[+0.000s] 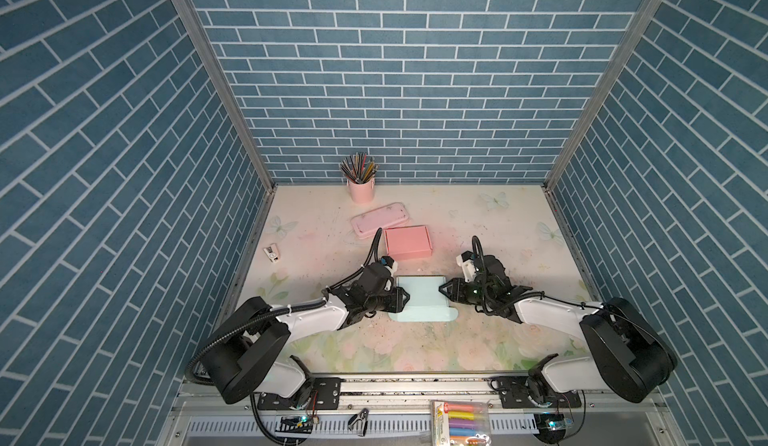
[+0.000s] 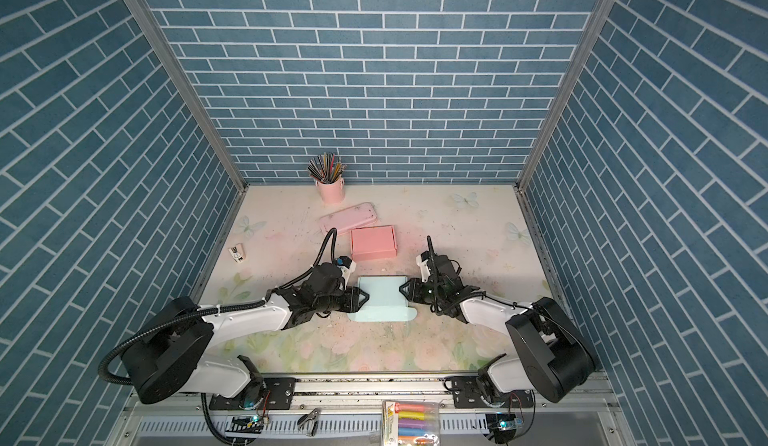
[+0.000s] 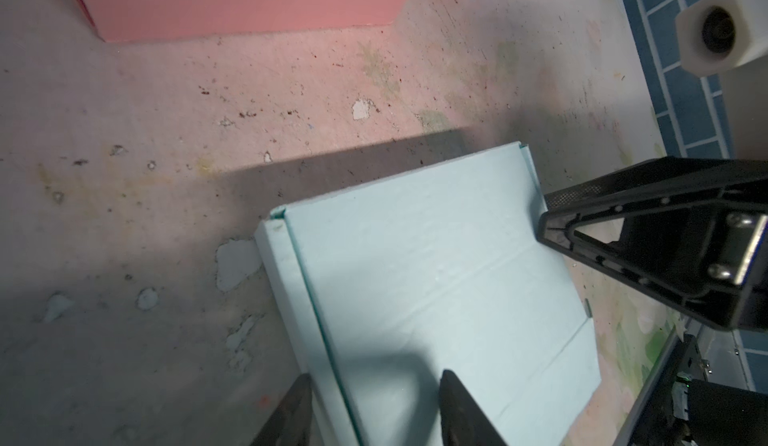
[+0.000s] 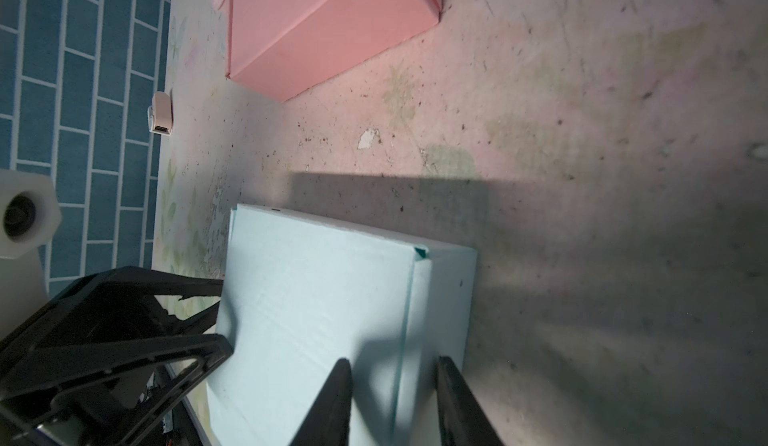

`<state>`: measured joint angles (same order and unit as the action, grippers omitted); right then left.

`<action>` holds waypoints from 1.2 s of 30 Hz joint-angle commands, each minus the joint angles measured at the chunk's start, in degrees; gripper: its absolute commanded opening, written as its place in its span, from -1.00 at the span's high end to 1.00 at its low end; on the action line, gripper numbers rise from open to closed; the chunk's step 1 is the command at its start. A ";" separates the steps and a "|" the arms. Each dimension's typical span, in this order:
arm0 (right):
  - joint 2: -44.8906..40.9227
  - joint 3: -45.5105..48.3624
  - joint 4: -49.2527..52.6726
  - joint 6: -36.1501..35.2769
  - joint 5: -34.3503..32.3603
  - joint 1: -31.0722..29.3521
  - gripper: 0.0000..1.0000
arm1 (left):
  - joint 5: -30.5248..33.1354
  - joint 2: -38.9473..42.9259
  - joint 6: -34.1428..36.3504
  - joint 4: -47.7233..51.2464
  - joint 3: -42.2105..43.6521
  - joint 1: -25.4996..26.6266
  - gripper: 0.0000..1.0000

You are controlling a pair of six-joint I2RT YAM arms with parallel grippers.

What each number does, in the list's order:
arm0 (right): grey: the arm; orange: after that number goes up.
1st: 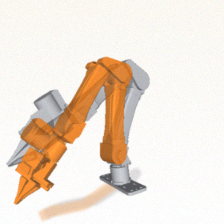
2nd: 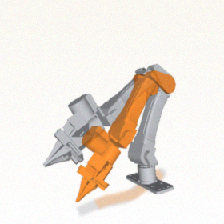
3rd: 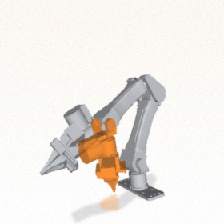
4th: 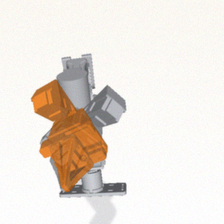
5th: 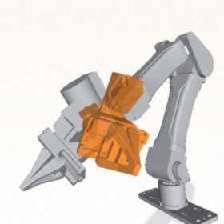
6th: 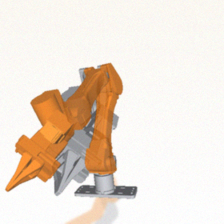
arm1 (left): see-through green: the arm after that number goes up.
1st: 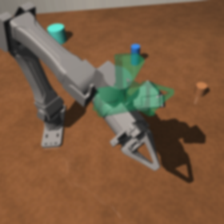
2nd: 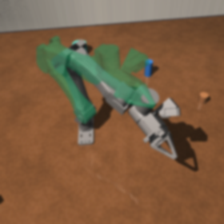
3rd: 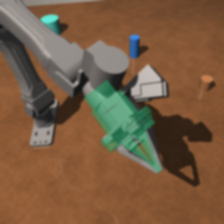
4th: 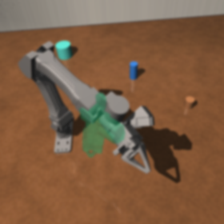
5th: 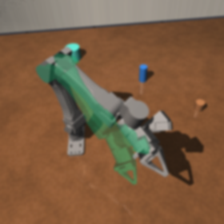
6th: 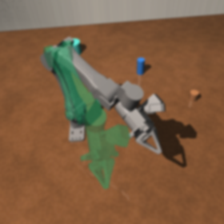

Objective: Fold the paper box

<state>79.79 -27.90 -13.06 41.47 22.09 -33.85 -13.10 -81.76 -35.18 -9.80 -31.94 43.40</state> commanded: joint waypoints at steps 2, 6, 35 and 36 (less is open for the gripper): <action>0.81 -0.93 1.19 -1.92 0.15 -0.32 0.33 | 0.35 -0.97 -0.11 -1.49 0.54 -0.12 0.04; 0.79 -0.69 1.28 -2.01 -0.07 -0.29 0.34 | 0.74 -1.65 0.20 -1.31 0.45 -0.12 0.08; -13.85 -3.39 19.12 -4.74 -9.34 -2.44 -0.38 | 5.65 8.93 2.26 7.42 -0.19 0.28 -0.18; -14.75 -3.39 20.14 -4.41 -9.78 -3.19 -0.38 | 5.80 10.16 2.07 8.14 0.15 0.63 -0.20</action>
<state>66.96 -30.55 1.65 38.06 14.76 -35.73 -9.23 -73.78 -33.71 -5.54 -31.94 43.55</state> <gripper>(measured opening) 0.688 0.595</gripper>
